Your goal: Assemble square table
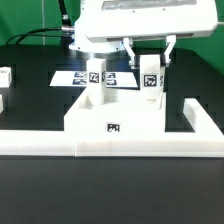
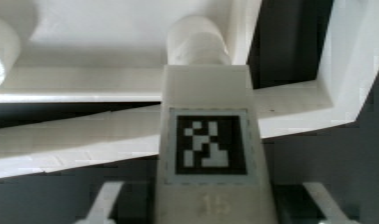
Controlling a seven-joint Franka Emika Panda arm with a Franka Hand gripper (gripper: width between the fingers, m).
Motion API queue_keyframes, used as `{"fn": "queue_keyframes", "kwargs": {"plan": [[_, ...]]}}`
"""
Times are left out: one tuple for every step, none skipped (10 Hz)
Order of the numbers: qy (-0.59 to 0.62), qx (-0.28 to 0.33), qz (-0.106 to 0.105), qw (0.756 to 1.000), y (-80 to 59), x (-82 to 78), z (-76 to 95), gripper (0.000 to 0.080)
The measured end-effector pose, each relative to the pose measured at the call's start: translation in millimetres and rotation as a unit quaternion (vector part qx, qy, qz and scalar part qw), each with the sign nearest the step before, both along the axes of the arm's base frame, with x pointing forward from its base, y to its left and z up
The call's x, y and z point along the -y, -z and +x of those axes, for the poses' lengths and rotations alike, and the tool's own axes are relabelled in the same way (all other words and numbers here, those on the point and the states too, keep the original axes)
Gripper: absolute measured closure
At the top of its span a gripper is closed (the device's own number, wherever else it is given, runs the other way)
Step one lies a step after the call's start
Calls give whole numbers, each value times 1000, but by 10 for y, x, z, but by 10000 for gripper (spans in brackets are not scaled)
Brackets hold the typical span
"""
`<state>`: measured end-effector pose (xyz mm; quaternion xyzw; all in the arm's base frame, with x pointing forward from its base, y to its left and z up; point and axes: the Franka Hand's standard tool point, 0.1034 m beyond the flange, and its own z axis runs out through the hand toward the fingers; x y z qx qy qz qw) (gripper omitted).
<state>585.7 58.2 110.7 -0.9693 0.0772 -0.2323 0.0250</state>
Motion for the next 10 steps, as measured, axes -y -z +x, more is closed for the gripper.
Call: {"fn": "queue_keyframes", "kwargs": {"plan": [[0,-2,-1,1000,29,4,-3,503],[1,-6,-3,1000,94,20,-15,503],[3,-5,-4,1000,115,48,1,503],[4,-5,-4,1000,117,60,15,503],[4,-4,-4,1000,123,43,28,503],[1,-4,-4,1000,132,9,36,503],[1,-4,-4,1000,134,9,36,503],[1,-3,-4,1000,139,6,34,503],[0,-1,-6,1000,150,-2,32,503],[0,-3,-6,1000,165,-1,23,503]]}}
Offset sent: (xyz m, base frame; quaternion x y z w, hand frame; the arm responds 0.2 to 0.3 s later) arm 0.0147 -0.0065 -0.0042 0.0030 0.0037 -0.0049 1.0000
